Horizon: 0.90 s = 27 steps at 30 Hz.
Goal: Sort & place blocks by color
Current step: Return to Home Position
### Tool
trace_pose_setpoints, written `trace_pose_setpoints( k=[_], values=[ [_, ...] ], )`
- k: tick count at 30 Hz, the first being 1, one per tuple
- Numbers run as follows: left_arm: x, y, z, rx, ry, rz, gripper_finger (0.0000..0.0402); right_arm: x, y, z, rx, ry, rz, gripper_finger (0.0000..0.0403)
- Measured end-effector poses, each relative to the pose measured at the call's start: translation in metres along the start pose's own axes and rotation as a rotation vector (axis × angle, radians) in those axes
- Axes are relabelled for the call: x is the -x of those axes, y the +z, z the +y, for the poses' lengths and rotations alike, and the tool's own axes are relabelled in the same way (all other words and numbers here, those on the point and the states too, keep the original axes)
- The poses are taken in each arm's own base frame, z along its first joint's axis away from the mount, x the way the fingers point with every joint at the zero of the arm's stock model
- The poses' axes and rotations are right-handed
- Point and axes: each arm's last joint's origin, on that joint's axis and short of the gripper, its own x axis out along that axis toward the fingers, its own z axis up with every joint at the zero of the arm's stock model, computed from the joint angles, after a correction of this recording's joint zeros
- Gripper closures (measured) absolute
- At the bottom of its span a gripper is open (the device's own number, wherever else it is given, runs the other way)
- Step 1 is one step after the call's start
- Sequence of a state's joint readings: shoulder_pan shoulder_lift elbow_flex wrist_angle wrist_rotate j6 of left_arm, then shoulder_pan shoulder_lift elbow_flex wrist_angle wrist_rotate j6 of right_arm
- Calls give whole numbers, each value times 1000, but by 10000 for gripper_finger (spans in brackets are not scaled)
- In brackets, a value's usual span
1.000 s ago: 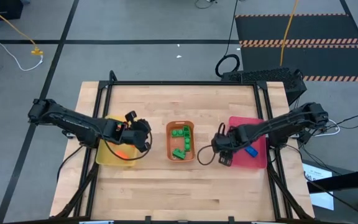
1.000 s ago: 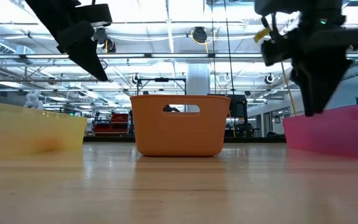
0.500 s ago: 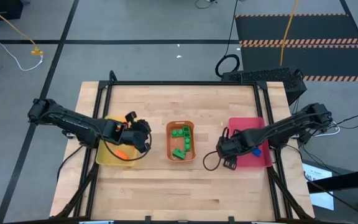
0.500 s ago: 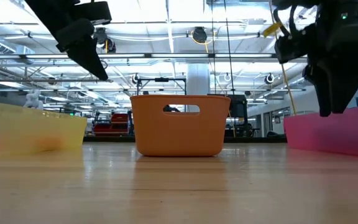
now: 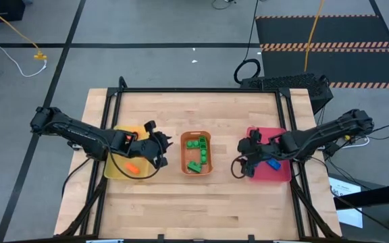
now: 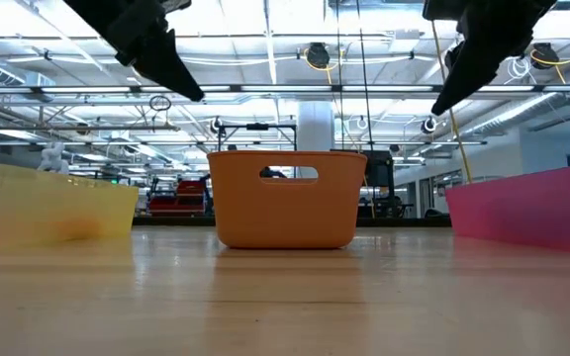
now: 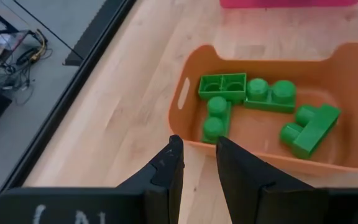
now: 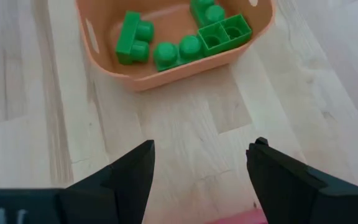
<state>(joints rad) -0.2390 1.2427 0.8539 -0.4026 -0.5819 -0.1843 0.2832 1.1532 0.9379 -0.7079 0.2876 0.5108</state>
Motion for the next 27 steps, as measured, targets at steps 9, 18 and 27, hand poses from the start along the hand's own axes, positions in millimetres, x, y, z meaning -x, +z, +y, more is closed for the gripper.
trace_pose_setpoints(
  k=[9,18,27],
  values=[
    [4,27,-5,9,-121,-250,305,-14,9,7,132,56,-348,183],
    [17,35,17,8,-165,-311,346,5,23,-3,233,48,-605,333],
    [49,-12,46,55,-257,-431,398,17,-10,-28,187,121,-592,392]
  ],
)
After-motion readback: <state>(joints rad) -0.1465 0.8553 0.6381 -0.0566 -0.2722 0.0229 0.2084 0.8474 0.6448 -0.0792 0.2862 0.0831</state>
